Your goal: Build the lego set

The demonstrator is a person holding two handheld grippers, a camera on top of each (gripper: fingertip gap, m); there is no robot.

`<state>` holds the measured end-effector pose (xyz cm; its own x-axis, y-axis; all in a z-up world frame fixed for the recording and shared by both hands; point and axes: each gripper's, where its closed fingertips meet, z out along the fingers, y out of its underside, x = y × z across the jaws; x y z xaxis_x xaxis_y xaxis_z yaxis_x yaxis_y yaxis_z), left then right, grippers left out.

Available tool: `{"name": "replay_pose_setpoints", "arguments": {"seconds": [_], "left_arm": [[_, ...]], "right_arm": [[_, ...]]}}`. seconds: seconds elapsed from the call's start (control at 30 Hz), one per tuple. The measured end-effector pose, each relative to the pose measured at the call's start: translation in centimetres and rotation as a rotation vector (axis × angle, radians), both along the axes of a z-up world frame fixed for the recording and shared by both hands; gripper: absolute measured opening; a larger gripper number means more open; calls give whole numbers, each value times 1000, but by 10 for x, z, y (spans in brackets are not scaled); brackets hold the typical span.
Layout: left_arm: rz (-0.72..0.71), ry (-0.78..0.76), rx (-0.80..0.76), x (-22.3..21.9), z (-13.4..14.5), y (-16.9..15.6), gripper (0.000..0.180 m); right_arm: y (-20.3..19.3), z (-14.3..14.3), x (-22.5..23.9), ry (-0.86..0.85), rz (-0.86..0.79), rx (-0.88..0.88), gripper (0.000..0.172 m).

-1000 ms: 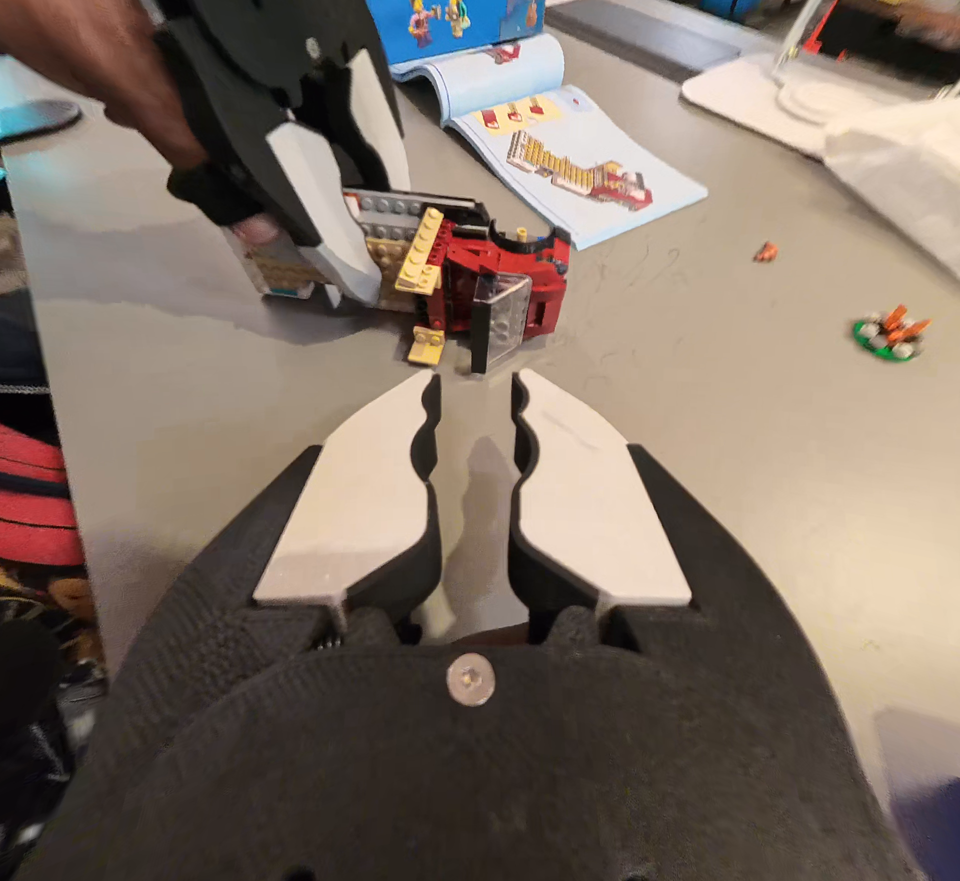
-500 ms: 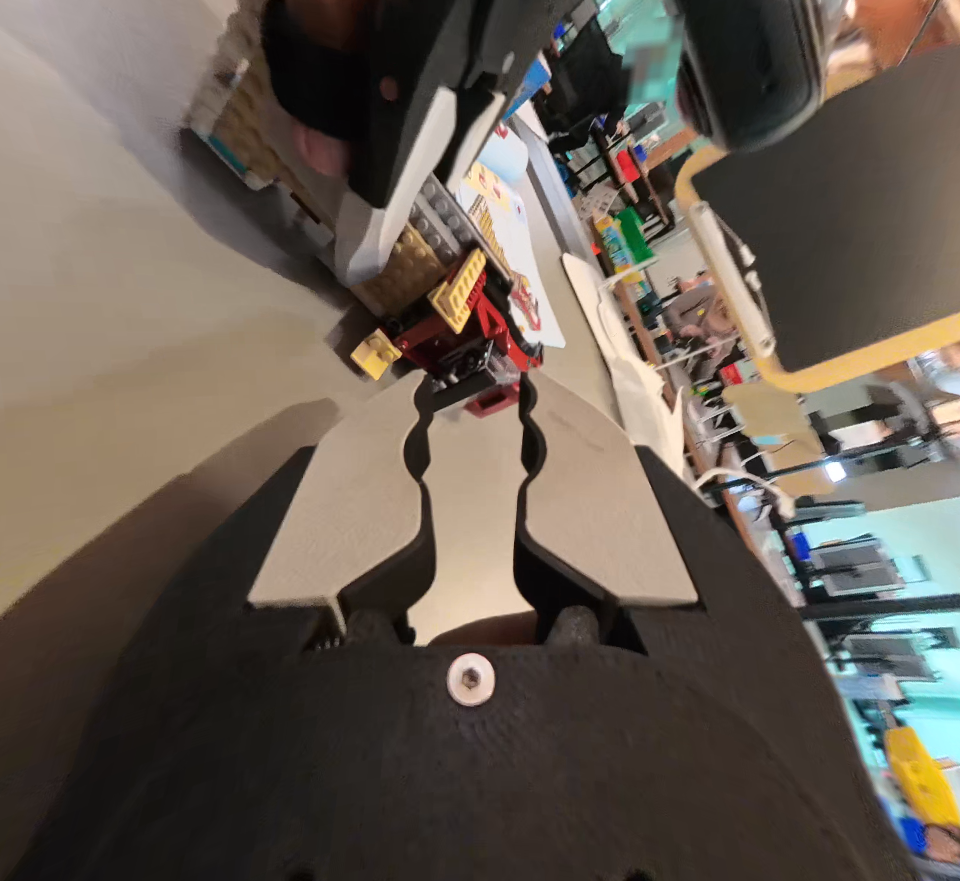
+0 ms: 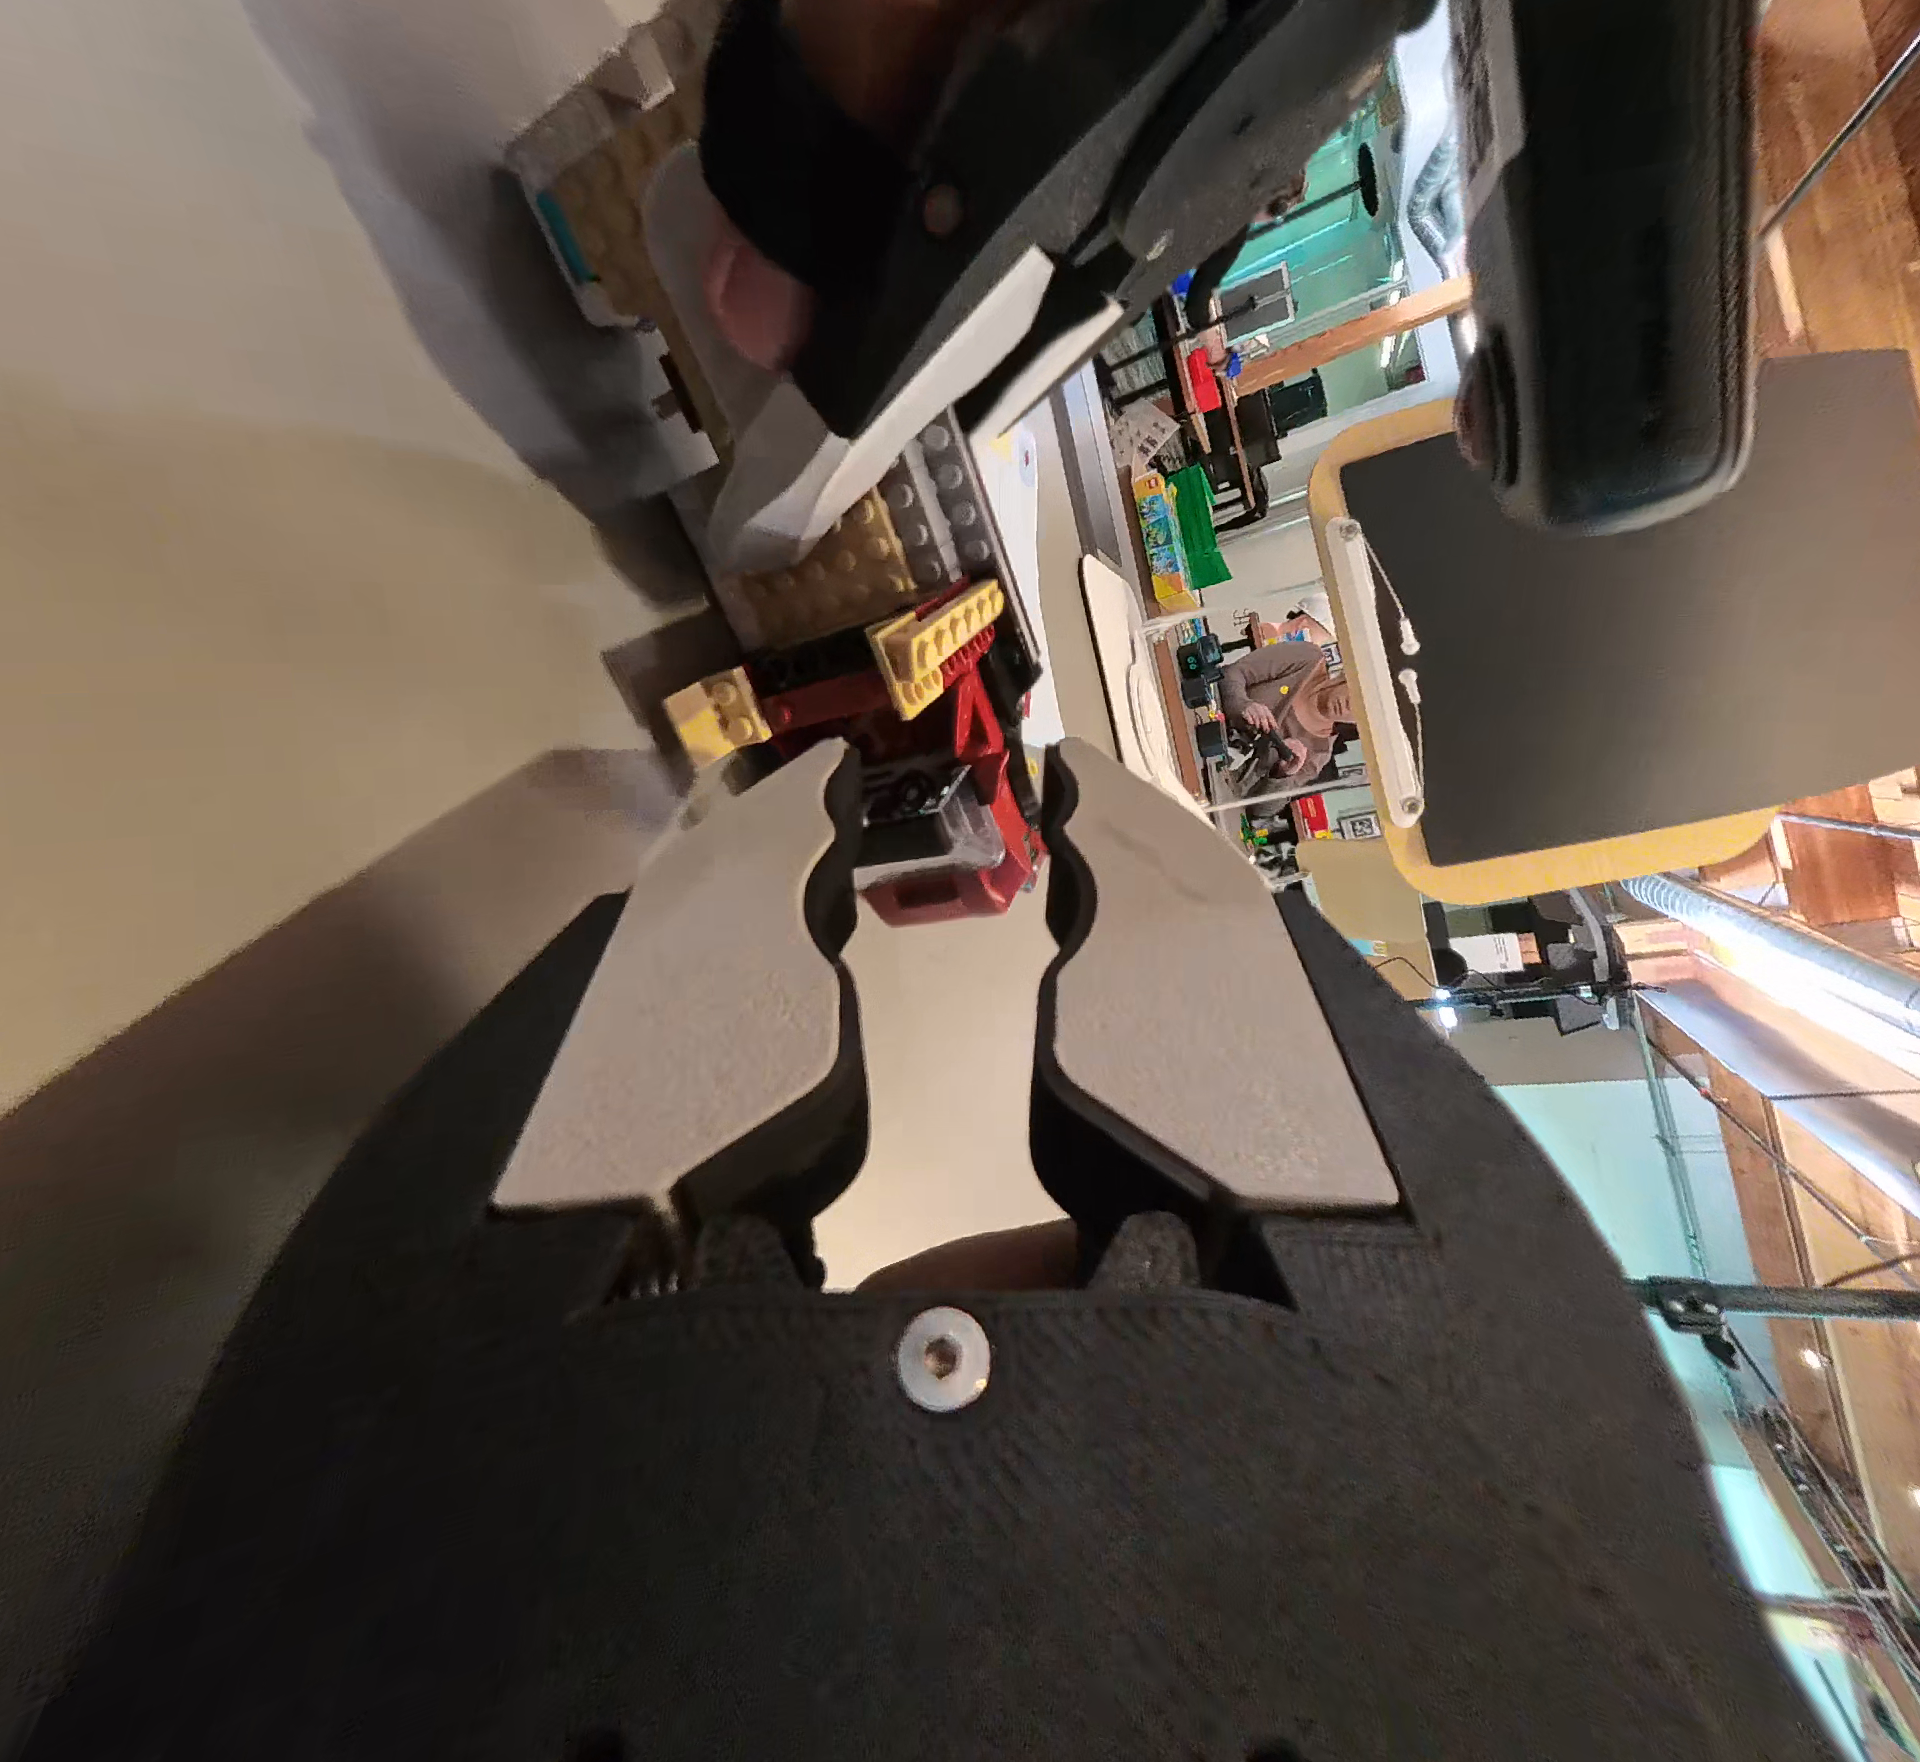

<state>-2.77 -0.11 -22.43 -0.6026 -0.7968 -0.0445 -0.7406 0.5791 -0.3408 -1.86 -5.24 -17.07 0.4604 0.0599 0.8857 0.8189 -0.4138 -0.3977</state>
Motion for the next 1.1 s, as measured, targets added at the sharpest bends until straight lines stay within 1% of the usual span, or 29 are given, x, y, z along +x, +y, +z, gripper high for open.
{"name": "replay_pose_setpoints", "arguments": {"seconds": [0.1,0.23,0.37,0.47,0.67,0.8,1.1], "left_arm": [[-35,3,9,2,0,1,25],[-39,-19,-24,10,2,3,25],[-28,-49,-68,21,6,5,25],[-19,-67,-131,30,10,2,25],[-8,-95,-187,42,17,3,25],[-13,-109,-181,49,24,6,24],[-48,-124,-140,61,40,10,25]], "right_arm": [[7,2,-4,7,-1,0,32],[15,5,-5,9,-15,10,32],[22,10,4,-25,-43,18,32],[27,12,13,-55,-65,6,30],[36,14,26,-133,-80,-36,26],[42,18,32,-198,-84,-59,24],[47,34,43,-294,-100,-48,18]]}}
